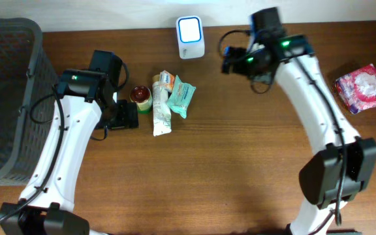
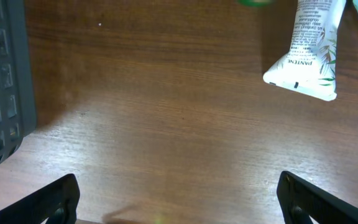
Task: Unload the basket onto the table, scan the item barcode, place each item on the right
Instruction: 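Move the right gripper over the mint-green wipes pack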
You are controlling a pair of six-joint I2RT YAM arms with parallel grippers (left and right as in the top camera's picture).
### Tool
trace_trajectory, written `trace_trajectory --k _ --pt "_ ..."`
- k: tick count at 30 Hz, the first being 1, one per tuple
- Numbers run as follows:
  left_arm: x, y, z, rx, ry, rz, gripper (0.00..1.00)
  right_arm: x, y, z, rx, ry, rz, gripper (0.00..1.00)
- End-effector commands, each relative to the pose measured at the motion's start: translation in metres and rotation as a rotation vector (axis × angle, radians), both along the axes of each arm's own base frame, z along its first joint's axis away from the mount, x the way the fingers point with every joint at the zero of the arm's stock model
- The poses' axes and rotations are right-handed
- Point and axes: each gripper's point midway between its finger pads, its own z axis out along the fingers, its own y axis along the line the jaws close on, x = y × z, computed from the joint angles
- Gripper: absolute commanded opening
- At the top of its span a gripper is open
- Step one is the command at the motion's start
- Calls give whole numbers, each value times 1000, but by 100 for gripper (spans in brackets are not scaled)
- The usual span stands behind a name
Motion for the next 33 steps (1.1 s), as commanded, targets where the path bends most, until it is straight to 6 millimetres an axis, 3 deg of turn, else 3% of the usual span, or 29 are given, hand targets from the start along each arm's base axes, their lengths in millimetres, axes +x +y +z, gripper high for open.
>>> trace_trajectory --k 1,4,6,11,16,20,23,28,33 --pt "-2 2 3 4 -12 13 99 -9 30 -26 -15 7 78 99" --pt "-2 2 3 4 -12 13 99 -16 47 -48 -12 8 111 99" --pt "-2 2 3 4 -12 13 99 -19 47 -71 -1 16 93 99" --pt "-2 2 3 4 -12 13 99 -23 46 -107 74 35 -27 99" --pt "-2 2 3 4 -12 13 99 -19 66 -121 147 24 25 99" --pt "-2 2 3 4 -12 13 99 -18 98 -131 140 -30 125 100" --pt "-2 2 3 4 -12 13 99 -17 124 -125 123 -110 201 93" --pt "-2 2 3 4 -12 13 99 -6 132 -123 76 -191 177 88" --pt "-2 2 3 4 -12 13 99 -6 148 -151 93 -181 182 83"
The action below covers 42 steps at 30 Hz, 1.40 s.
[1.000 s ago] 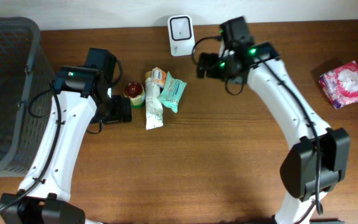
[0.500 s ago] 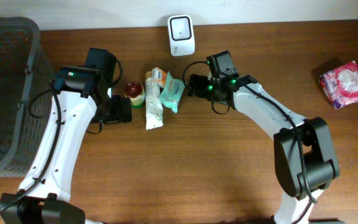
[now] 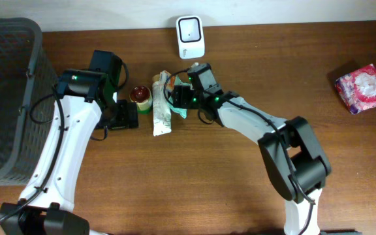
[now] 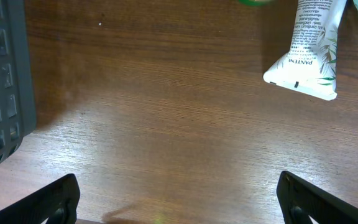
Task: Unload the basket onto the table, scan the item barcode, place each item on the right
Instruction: 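Move the right gripper over the mint-green wipes pack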
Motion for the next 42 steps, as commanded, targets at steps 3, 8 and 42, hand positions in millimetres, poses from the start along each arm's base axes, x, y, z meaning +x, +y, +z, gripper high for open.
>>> trace_trajectory --k 3,8,42 --pt "-2 2 3 4 -12 13 99 -6 19 -25 -13 1 22 81" --pt "-2 2 3 4 -12 13 99 -7 7 -33 -76 12 -11 58" --pt "-2 2 3 4 -12 13 99 -24 -74 79 -328 -11 -32 52"
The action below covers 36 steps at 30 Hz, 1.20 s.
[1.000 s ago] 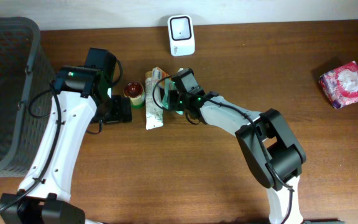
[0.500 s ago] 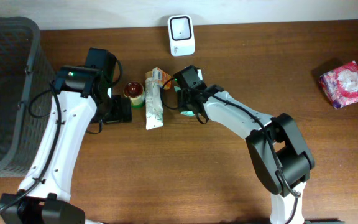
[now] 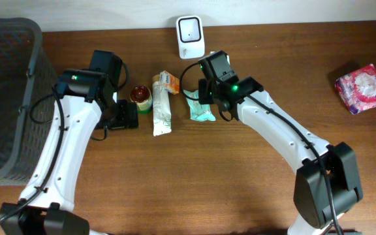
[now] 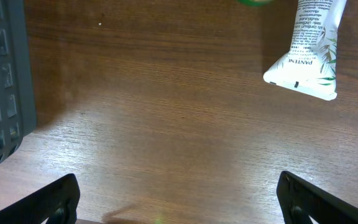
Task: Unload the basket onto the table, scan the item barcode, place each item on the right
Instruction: 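Move the right gripper over the mint-green wipes pack, then grasp the mint-green wipes pack with the right gripper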
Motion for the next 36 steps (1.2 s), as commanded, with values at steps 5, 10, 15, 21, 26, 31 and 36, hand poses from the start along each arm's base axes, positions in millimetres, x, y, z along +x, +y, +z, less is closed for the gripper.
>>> trace_trajectory --k 5,10,15,21,26,31,36 --pt "-2 2 3 4 -11 13 99 -4 27 -28 -125 6 197 60" --pt "-2 2 3 4 -11 13 99 -11 40 -52 -256 -3 205 76" --pt "-2 2 3 4 -12 13 99 -8 48 -77 -277 8 233 77" --pt "-2 2 3 4 -12 13 99 -11 53 -85 -335 3 286 66" --pt "-2 2 3 4 -12 13 99 -11 44 -107 -425 21 266 67" --pt "-2 2 3 4 -12 13 99 -11 37 -123 -467 43 257 71" --pt "-2 2 3 4 -12 13 99 -10 28 -132 -494 58 241 70"
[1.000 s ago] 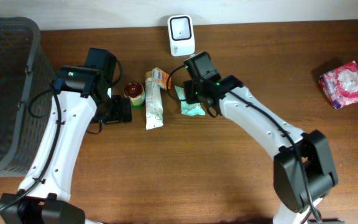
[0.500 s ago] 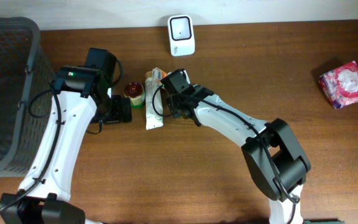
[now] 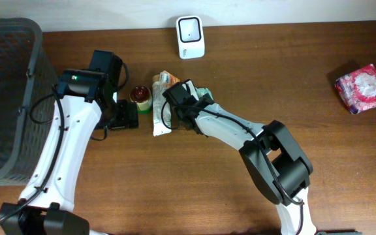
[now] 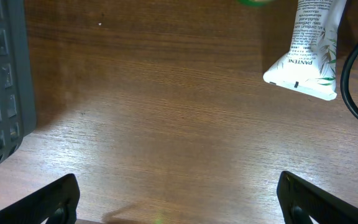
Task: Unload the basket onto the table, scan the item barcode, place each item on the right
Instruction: 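Grasp the mint-green wipes pack with the right gripper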
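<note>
A white Pantene tube lies on the table, and its flat end also shows in the left wrist view as the tube. Beside it are a small round jar and an orange packet. My right gripper is low at the tube's right side; its fingers are hidden under the wrist. A sliver of a teal packet shows behind that arm. The white scanner stands at the back edge. My left gripper is open over bare wood, left of the jar.
A dark mesh basket fills the left side. A pink packet lies at the far right. The right arm's black cable crosses the right edge of the left wrist view.
My right gripper has moved left, from over the teal packet to the tube's right side. The packet is now mostly hidden by the arm. A black cable has entered the left wrist view.
My right gripper was first raised to the right of the lit scanner. Then it was down at the teal packet beside the tube. Later the packet lay further right, apart from the tube, under the gripper. Now the gripper is at the tube. The left arm stayed still.
</note>
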You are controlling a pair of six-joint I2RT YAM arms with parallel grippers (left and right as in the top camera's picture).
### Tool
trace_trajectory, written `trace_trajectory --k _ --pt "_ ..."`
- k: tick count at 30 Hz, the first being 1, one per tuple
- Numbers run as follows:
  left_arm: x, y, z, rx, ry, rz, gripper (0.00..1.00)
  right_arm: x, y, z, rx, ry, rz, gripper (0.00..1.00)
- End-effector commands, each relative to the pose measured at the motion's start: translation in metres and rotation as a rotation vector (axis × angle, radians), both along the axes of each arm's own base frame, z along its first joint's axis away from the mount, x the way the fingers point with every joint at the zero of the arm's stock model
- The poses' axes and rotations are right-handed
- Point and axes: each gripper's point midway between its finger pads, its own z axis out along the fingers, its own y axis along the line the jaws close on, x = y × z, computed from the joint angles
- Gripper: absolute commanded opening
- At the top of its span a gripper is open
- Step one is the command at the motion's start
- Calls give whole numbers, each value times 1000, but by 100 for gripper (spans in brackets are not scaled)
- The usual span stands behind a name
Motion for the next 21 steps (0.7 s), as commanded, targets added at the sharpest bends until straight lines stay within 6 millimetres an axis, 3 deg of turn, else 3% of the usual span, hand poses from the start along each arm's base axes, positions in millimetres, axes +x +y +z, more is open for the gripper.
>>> trace_trajectory --k 1,3,5,8,10,12,14,17,18,21 --pt "-2 2 3 4 -12 13 99 0 -9 -21 -26 38 -17 70" --pt "-2 2 3 4 -12 13 99 1 -17 -23 -30 52 -33 53" --pt "-2 2 3 4 -12 13 99 1 -20 -24 -17 61 -49 42" --pt "-2 2 3 4 -12 13 99 0 -7 -8 59 79 -29 36" --pt "-2 2 3 4 -12 13 99 2 -1 16 135 80 -75 28" --pt "-2 2 3 4 -12 13 99 2 10 32 263 148 -49 26" --pt "-2 2 3 4 -12 13 99 -2 19 34 488 291 -16 26" --pt "-2 2 3 4 -12 13 99 -4 4 35 707 425 -33 24" --pt "-2 2 3 4 -12 13 99 -4 -16 29 786 473 -110 24" --pt "-2 2 3 4 -12 13 99 -6 -42 13 850 505 -175 25"
